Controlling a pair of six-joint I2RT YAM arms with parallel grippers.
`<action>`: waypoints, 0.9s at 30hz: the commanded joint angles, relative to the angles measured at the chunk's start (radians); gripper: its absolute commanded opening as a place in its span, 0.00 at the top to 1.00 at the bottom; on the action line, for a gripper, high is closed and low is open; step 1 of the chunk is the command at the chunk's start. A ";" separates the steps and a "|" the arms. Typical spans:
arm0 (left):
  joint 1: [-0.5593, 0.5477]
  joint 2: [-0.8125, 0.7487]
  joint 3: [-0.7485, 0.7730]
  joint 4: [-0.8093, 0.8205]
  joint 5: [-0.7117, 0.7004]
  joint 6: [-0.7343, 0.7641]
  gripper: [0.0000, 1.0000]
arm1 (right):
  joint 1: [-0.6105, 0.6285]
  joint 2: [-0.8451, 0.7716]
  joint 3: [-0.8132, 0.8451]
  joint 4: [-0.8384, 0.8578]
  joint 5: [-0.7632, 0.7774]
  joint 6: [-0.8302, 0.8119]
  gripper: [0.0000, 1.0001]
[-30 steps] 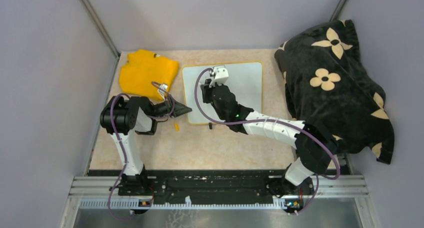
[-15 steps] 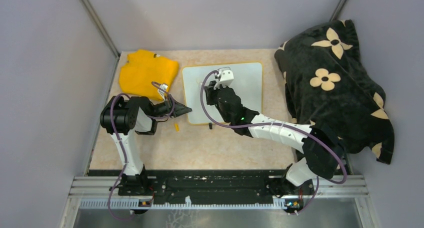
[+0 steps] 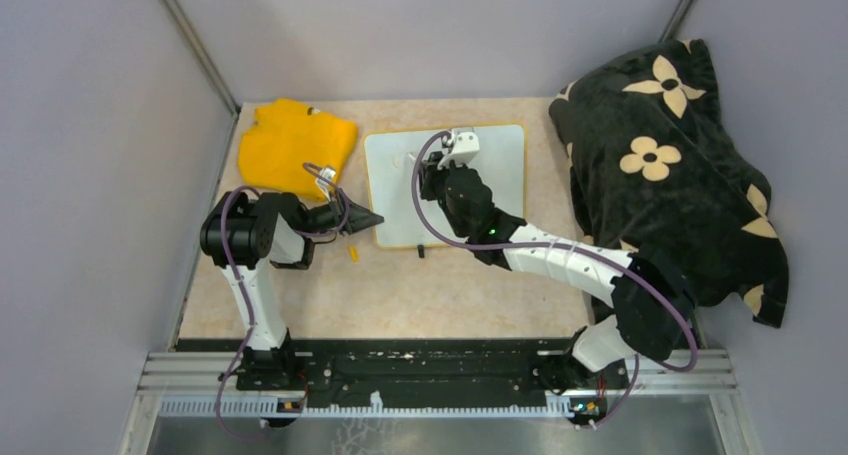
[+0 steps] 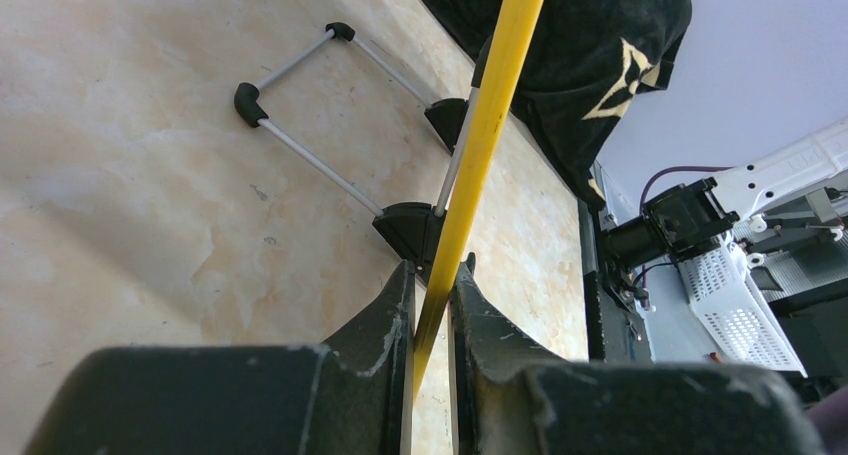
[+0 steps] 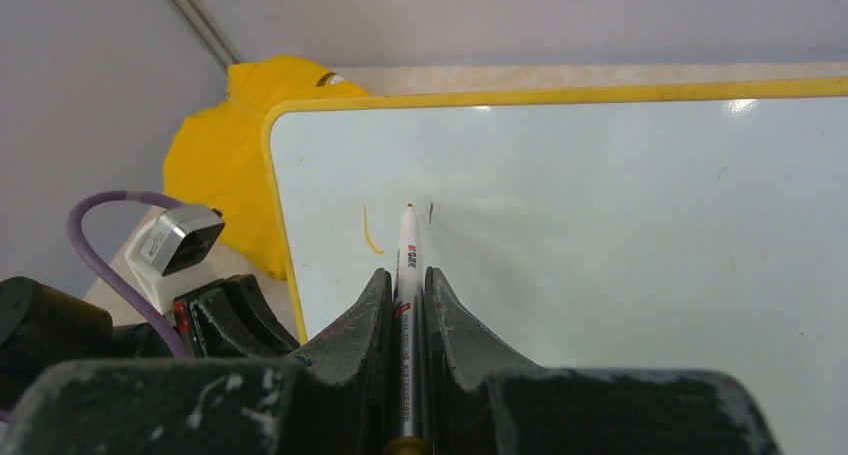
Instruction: Write a sentence on the whiteboard
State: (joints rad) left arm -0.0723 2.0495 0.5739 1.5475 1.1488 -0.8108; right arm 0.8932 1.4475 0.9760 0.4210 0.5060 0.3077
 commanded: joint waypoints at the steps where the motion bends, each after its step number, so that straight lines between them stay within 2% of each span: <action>1: -0.003 0.030 0.001 0.244 -0.009 0.002 1.00 | -0.014 0.012 0.046 0.028 -0.023 0.023 1.00; 27: -0.003 0.030 0.002 0.244 -0.009 0.000 1.00 | -0.016 0.035 -0.022 -0.015 -0.086 0.093 1.00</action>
State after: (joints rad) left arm -0.0723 2.0499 0.5743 1.5478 1.1488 -0.8108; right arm 0.8806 1.4837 0.9730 0.3950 0.4435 0.3714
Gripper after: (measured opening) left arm 0.190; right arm 0.111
